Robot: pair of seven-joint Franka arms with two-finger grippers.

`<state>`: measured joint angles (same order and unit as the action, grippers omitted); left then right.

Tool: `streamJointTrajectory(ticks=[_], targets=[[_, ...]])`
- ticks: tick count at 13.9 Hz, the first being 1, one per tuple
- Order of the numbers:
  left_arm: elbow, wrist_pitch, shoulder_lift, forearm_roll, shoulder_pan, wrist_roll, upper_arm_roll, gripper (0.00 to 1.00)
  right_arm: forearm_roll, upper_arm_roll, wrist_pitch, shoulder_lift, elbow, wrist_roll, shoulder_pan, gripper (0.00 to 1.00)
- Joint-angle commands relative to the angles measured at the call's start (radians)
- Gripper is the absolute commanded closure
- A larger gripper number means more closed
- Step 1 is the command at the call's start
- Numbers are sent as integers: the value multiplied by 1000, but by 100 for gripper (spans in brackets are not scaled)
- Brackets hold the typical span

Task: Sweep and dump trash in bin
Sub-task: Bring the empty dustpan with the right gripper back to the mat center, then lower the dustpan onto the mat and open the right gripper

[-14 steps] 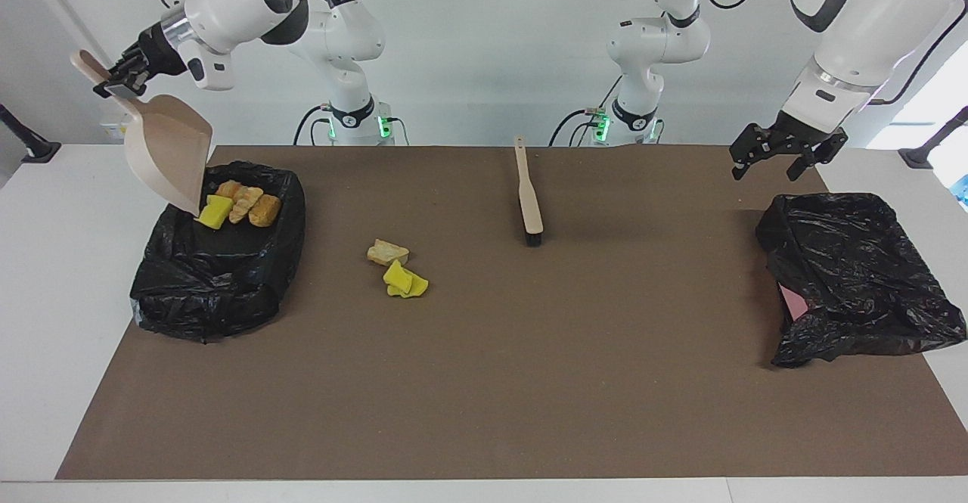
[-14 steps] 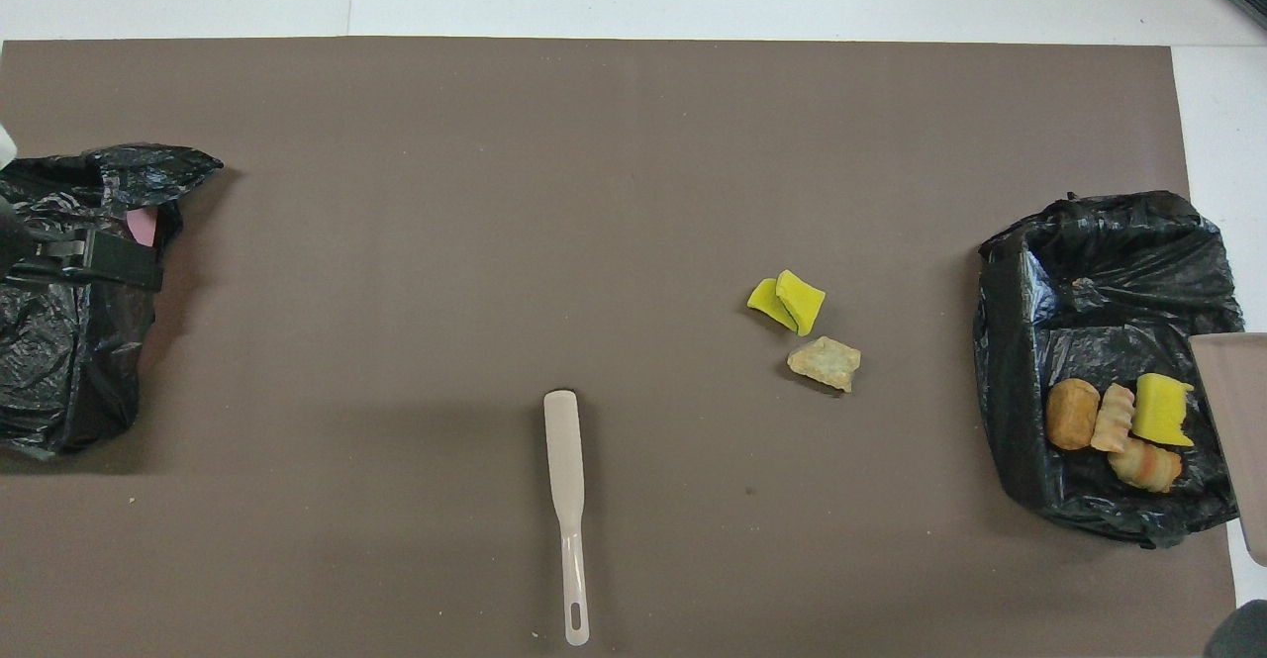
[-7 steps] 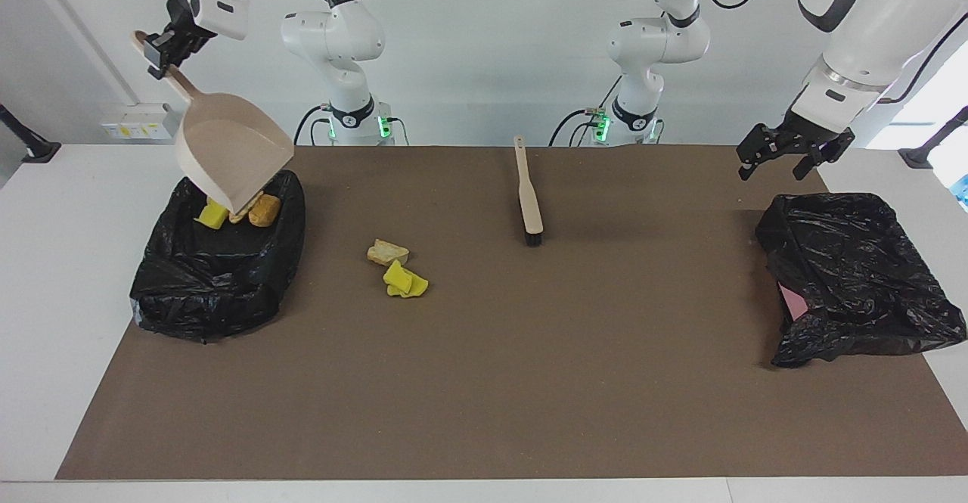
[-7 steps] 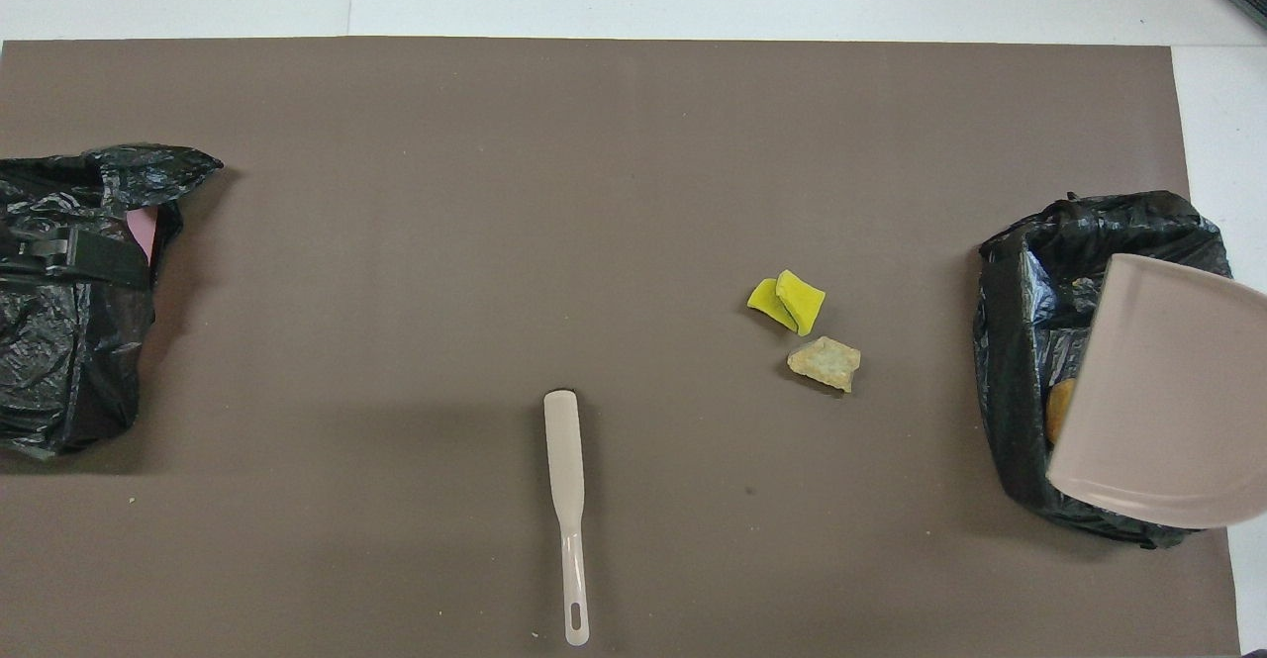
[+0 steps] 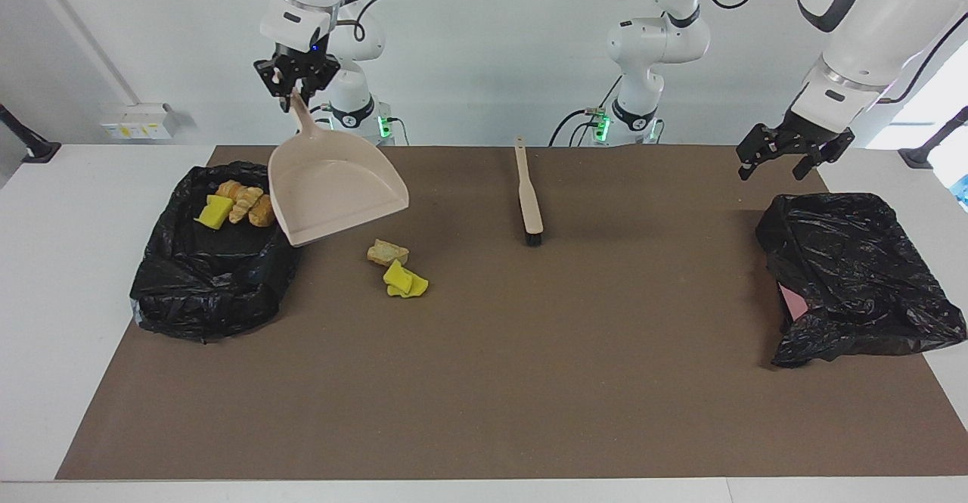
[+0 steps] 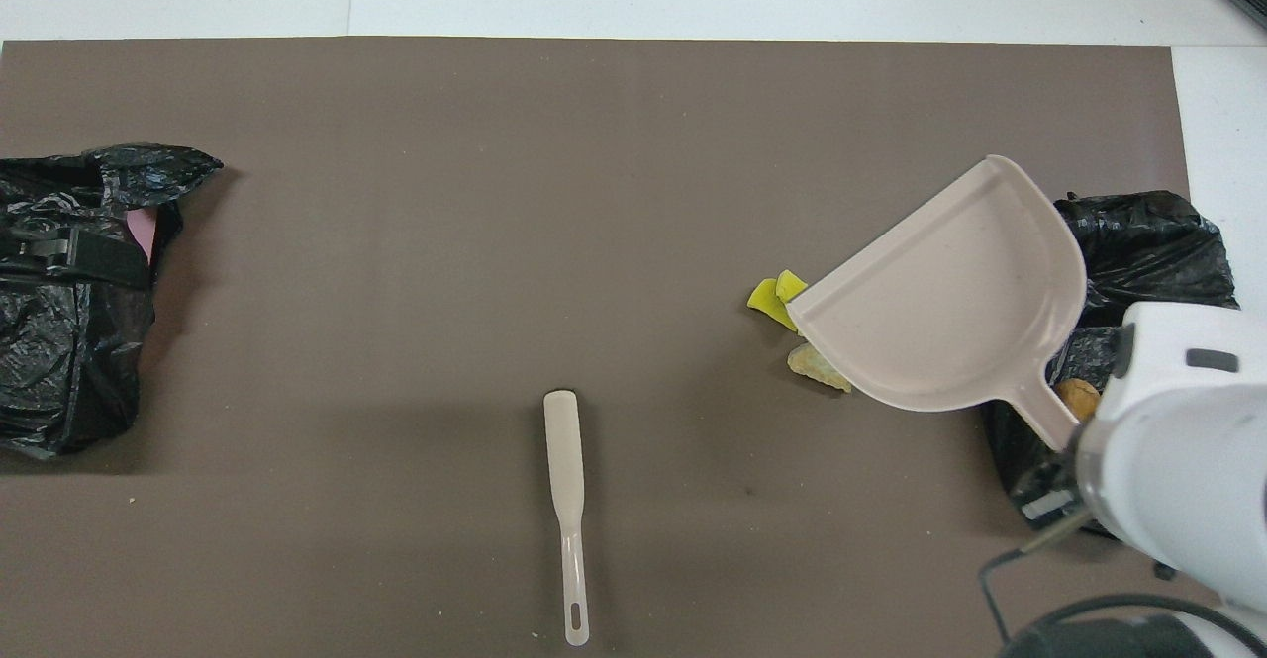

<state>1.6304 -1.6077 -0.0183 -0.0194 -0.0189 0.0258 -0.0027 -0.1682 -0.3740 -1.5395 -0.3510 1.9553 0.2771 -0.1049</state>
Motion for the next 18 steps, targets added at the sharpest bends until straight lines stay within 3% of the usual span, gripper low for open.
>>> streamJointTrajectory(ticks=[1, 3, 6, 9, 13, 18], targets=[[-7, 20, -8, 12, -3, -12, 1, 0, 105, -83, 22, 186, -154, -271, 11, 100], [-7, 20, -8, 12, -3, -12, 1, 0, 108, -115, -11, 309, -214, -468, 80, 100], [-7, 20, -6, 12, -3, -12, 1, 0, 73, -112, -71, 557, -399, -743, 229, 100], [-7, 20, -6, 12, -3, -12, 1, 0, 35, -105, -177, 766, -582, -892, 325, 100], [-7, 22, -8, 12, -3, -12, 1, 0, -94, -76, -332, 1015, -746, -1028, 451, 100], [-7, 22, -6, 12, -3, -12, 1, 0, -102, -40, -415, 1081, -744, -1030, 473, 100]])
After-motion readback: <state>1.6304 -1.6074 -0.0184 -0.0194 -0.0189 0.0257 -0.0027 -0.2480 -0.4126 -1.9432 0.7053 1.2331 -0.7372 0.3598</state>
